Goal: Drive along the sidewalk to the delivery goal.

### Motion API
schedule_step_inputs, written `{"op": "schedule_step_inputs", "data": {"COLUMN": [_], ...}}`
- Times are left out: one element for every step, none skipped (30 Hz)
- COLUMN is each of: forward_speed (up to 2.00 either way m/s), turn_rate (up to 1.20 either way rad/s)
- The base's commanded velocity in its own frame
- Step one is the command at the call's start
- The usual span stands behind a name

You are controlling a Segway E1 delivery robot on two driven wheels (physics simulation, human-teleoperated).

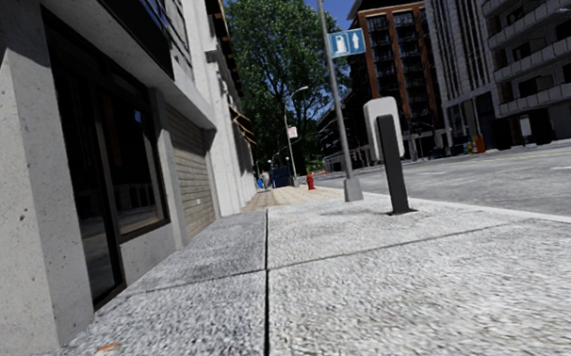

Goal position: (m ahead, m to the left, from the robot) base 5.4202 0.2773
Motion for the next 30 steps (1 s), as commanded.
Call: {"op": "schedule_step_inputs", "data": {"forward_speed": [2.0, 2.0, 2.0, 2.0, 2.0, 2.0, 2.0, 2.0, 2.0, 2.0, 2.0, 2.0, 2.0, 2.0, 2.0, 2.0, 2.0, 2.0, 2.0, 2.0, 2.0, 2.0, 2.0, 2.0, 2.0, 2.0, 2.0, 2.0, 2.0, 2.0], "turn_rate": [0.0, 0.0, 0.0, 0.0, 0.0, 0.0, 0.0, 0.0, 0.0, 0.0, 0.0, 0.0, 0.0, 0.0, 0.0, 0.0, 0.0, 0.0, 0.0, 0.0, 0.0, 0.0, 0.0, 0.0, 0.0, 0.0, 0.0, 0.0, 0.0, 0.0]}}
